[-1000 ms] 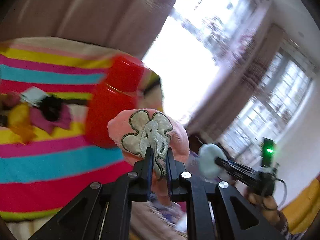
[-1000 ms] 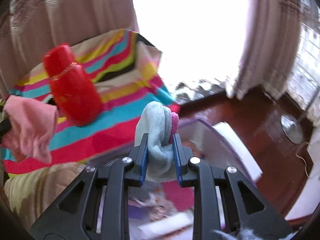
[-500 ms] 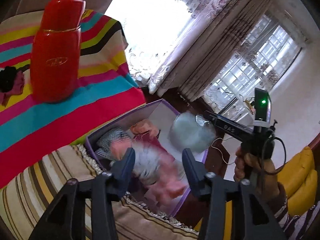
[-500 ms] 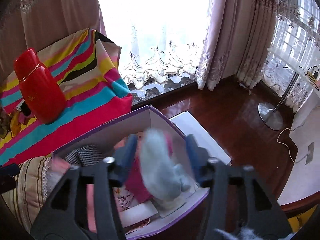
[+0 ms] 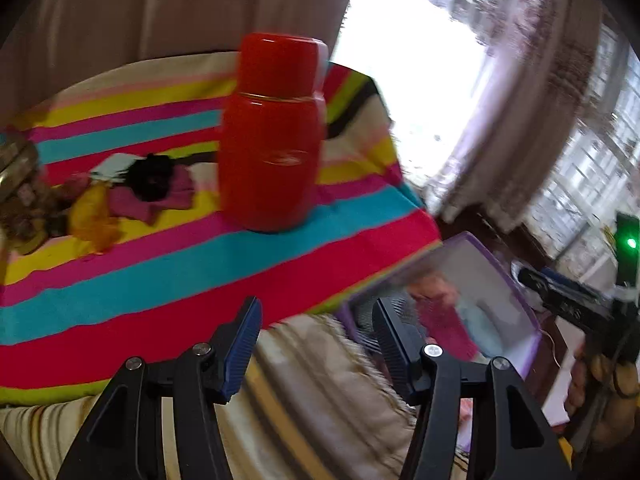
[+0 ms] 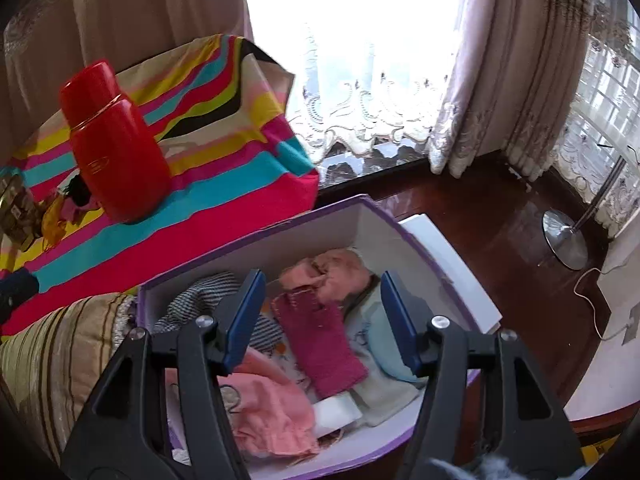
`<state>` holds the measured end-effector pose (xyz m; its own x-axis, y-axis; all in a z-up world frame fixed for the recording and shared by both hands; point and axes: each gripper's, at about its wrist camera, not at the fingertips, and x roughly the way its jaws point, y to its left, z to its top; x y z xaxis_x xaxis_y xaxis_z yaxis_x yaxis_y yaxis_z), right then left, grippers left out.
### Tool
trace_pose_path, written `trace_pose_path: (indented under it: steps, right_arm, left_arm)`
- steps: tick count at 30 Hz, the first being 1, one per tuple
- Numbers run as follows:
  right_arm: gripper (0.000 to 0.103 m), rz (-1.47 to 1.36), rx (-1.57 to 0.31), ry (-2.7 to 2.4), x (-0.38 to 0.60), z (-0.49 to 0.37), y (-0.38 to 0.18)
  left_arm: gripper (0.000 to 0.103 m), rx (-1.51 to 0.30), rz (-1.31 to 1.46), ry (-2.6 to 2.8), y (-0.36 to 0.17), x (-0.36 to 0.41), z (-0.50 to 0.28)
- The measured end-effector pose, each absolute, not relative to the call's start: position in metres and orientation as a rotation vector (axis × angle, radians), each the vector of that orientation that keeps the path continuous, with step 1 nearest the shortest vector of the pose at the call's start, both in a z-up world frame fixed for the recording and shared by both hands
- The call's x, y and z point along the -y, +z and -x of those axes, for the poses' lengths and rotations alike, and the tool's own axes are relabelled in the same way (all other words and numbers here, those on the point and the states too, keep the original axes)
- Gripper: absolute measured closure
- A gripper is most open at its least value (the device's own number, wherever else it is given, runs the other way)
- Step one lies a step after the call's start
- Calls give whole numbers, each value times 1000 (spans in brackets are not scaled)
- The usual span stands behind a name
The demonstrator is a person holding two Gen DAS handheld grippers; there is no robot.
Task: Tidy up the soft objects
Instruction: 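Move both open tools back over the blanket toward the remaining items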
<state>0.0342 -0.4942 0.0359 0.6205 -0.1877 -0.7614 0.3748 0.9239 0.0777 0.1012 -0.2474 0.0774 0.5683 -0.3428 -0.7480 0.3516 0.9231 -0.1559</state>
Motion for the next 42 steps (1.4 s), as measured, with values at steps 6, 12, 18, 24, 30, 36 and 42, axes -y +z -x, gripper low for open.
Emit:
trace_pose_path:
  steps: [6, 12, 18, 24, 30, 36, 42]
  right_arm:
    - [39, -213, -849, -288, 473, -42, 39]
    - [39, -187, -857, -228, 446, -53, 44]
    - [39, -157, -862, -158, 414, -68, 47]
    - [39, -121, -866, -81, 378, -85, 49]
    - [39, -93, -877, -20, 348, -101, 48]
    - [39, -63, -885, 33, 321, -115, 48]
    - [39, -41, -898, 80, 297, -131, 45]
  left_arm:
    - [44, -852, 0, -335, 76, 226, -109]
    - [44, -830, -3, -287, 79, 211, -115]
    - [43, -815, -7, -220, 79, 190, -122]
    - [41, -813, 3, -154, 77, 165, -132]
    - [41, -827, 19, -119, 73, 147, -143]
    - [41, -842, 26, -89, 66, 132, -156]
    - [41, -852, 20, -51, 62, 118, -168]
